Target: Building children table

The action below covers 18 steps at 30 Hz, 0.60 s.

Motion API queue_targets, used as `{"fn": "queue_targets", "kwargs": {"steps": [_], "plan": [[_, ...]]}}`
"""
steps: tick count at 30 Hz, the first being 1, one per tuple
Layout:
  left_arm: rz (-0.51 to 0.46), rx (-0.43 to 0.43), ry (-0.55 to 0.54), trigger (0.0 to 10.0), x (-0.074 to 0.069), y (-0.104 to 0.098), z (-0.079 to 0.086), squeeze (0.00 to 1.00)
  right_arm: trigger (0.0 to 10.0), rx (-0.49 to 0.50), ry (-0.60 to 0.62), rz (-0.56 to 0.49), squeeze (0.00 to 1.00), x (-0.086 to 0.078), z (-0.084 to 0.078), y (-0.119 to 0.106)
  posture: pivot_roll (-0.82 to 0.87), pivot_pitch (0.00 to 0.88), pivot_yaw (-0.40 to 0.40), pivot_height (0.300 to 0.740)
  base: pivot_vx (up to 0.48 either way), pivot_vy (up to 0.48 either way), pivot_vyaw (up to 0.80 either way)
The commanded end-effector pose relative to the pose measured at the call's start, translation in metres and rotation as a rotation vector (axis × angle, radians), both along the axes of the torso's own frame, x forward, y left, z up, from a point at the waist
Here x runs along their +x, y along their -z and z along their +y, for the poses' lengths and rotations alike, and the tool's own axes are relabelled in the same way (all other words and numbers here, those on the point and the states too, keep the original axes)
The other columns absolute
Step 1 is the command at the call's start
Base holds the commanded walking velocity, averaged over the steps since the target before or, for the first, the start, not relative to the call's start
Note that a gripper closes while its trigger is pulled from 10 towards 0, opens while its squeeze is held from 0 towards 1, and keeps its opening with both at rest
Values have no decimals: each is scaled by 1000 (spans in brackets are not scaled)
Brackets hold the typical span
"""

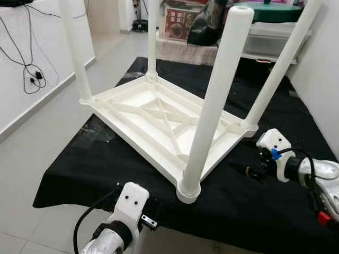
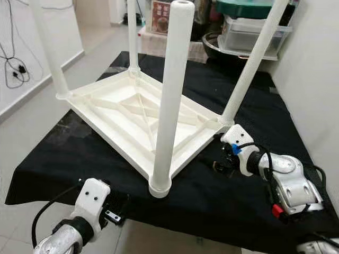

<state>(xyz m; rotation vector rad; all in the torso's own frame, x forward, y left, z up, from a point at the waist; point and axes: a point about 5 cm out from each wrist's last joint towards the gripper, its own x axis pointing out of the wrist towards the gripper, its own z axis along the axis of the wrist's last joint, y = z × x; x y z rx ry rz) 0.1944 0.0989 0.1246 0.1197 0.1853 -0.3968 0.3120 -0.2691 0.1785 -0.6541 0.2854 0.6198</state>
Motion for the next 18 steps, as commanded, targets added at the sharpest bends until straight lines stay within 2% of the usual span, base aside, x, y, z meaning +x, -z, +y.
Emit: {"fn": "queue_targets", "kwargs": {"steps": [1, 3, 4, 5, 7, 8, 9, 12, 14, 15, 16, 17, 18], "plan": [[-6, -9, 46, 10000, -6, -3, -3, 0, 10000, -124, 17, -47, 0, 16, -3, -8, 80, 89, -82, 740, 0, 0, 0], [-6, -9, 46, 10000, -6, -3, -3, 0, 10000, -124, 17, -47, 0, 16, -3, -8, 80, 89, -82, 740, 0, 0, 0], [-17, -27, 93, 10000, -11, -8, -6, 0, 10000, -205, -22, -74, 0, 32, 3, -18, 86, 108, -90, 740, 0, 0, 0], [-17, -27, 93, 10000, -11, -8, -6, 0, 10000, -205, -22, -74, 0, 32, 3, -18, 86, 108, -90, 740, 0, 0, 0], [-20, -49, 142, 10000, -20, -12, -10, 0, 10000, -305, -127, -100, 0, 52, 26, -29, 79, 127, -94, 740, 0, 0, 0], [-20, -49, 142, 10000, -20, -12, -10, 0, 10000, -305, -127, -100, 0, 52, 26, -29, 79, 127, -94, 740, 0, 0, 0], [-18, -51, 149, 10000, -22, -14, -11, 0, 10000, -330, -180, -103, 0, 58, 39, -30, 81, 140, -99, 740, 0, 0, 0], [-18, -51, 158, 10000, -27, -16, -13, 0, 10000, -399, -271, -89, 0, 68, 59, -27, 89, 153, -108, 740, 0, 0, 0], [-21, -56, 160, 10000, -31, -19, -14, 0, 10000, -492, -315, -98, 0, 71, 64, -26, 92, 170, -119, 740, 0, 0, 0], [-21, -56, 160, 10000, -31, -19, -14, 0, 10000, -492, -315, -98, 0, 71, 64, -26, 92, 170, -119, 740, 0, 0, 0], [-17, -58, 159, 10000, -33, -20, -14, 0, 10000, -565, -348, -98, 0, 72, 66, -26, 89, 180, -126, 740, 0, 0, 0], [-17, -58, 159, 10000, -33, -20, -14, 0, 10000, -565, -348, -98, 0, 72, 66, -26, 89, 180, -126, 740, 0, 0, 0], [-15, -61, 158, 10000, -35, -20, -14, 0, 10000, -656, -379, -110, 0, 75, 69, -29, 86, 190, -131, 740, 0, 0, 0]]}}
